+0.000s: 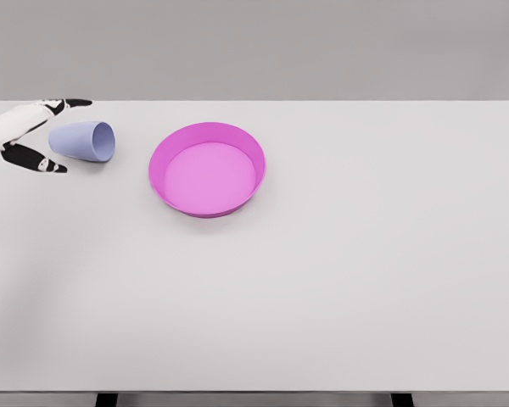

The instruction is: Flip the cup with left arm and place it on the plate

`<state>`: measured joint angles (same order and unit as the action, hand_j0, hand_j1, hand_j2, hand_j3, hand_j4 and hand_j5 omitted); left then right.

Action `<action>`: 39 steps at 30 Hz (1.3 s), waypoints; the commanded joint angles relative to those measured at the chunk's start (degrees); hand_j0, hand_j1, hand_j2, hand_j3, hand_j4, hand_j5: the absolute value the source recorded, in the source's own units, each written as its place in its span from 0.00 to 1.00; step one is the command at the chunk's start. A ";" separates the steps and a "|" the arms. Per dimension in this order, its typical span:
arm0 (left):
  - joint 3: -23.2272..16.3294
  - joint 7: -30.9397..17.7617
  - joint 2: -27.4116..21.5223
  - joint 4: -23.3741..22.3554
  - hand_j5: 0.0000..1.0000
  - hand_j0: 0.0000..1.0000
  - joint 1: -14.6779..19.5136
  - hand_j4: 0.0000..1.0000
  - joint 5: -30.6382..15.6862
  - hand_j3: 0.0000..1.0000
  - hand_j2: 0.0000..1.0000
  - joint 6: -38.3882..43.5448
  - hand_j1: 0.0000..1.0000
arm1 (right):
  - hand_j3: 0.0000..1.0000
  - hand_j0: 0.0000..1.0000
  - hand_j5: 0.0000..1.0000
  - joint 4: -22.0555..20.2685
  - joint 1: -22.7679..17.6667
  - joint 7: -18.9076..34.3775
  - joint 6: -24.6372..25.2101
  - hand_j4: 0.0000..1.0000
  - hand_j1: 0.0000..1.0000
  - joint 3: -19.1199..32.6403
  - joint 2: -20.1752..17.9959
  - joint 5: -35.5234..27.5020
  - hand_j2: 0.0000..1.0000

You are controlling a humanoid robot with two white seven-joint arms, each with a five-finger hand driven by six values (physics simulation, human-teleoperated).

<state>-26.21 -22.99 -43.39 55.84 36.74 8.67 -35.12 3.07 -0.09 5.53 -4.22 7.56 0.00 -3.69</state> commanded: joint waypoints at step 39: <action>1.42 -4.96 3.31 -6.10 1.00 1.00 3.43 1.00 1.00 1.00 1.00 0.12 1.00 | 1.00 1.00 1.00 0.00 0.00 0.01 0.00 1.00 1.00 0.00 0.00 0.00 1.00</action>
<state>-24.90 -27.98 -40.20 49.92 40.17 9.43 -35.12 3.07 -0.09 5.53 -4.22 7.56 0.00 -3.69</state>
